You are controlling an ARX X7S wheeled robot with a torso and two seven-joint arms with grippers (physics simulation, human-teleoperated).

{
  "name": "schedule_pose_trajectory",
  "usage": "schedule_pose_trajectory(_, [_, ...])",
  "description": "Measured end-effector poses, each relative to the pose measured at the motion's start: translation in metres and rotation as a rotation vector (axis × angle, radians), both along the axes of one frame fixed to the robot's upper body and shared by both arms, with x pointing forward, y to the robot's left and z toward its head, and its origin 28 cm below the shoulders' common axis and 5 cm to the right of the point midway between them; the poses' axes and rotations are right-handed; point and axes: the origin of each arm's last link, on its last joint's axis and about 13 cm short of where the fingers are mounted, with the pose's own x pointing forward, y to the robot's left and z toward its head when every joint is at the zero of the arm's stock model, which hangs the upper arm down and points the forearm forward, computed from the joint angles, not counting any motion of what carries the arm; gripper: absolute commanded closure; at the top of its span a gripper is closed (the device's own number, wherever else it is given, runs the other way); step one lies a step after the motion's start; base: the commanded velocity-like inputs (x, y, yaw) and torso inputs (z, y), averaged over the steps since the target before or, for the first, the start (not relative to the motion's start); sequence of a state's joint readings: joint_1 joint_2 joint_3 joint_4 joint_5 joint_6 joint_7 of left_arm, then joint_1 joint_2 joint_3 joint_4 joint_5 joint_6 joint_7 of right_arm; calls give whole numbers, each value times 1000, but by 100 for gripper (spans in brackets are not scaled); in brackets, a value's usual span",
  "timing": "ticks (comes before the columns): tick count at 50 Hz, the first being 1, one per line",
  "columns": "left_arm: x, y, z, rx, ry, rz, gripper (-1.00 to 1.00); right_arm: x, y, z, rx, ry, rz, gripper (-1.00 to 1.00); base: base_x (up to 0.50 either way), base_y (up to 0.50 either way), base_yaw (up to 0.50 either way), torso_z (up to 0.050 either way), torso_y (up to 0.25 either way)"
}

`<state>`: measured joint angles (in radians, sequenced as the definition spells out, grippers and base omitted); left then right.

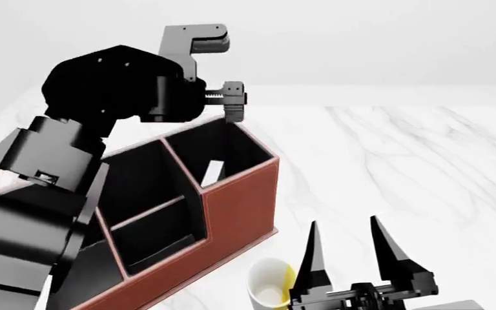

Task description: Pick up the book and place it in the right compartment of the caddy.

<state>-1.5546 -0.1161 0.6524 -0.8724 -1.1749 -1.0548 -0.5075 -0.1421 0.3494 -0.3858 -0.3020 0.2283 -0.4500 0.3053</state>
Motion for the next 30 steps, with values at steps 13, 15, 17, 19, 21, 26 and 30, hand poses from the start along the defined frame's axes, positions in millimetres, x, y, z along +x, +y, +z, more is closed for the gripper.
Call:
schedule_pose_trajectory(13, [-29, 13, 71, -39, -192, -41, -100, -1, 1, -2, -15, 7, 5, -100, 0, 0, 0, 0, 1])
schedule_pose_trajectory(15, [-36, 15, 79, -44, -222, -52, -100, -1, 1, -2, -17, 8, 6, -100, 0, 0, 0, 0, 0])
schedule_pose_trajectory(17, [-43, 18, 86, -47, -253, -63, -100, -1, 1, -2, -18, 8, 7, -100, 0, 0, 0, 0, 0])
schedule_pose_trajectory(19, [-50, 21, 91, -49, -280, -72, -100, -1, 1, -2, -19, 9, 7, -100, 0, 0, 0, 0, 0])
schedule_pose_trajectory(21, [-57, 25, 95, -47, -312, -80, -100, -1, 1, -2, -20, 9, 7, -100, 0, 0, 0, 0, 0])
schedule_pose_trajectory(26, [-75, 37, 99, -41, -382, -94, -100, -2, 2, -3, -23, 9, 9, -100, 0, 0, 0, 0, 0])
schedule_pose_trajectory(30, [-88, 47, 97, -27, -435, -101, -100, -2, 2, -3, -24, 9, 10, -100, 0, 0, 0, 0, 0])
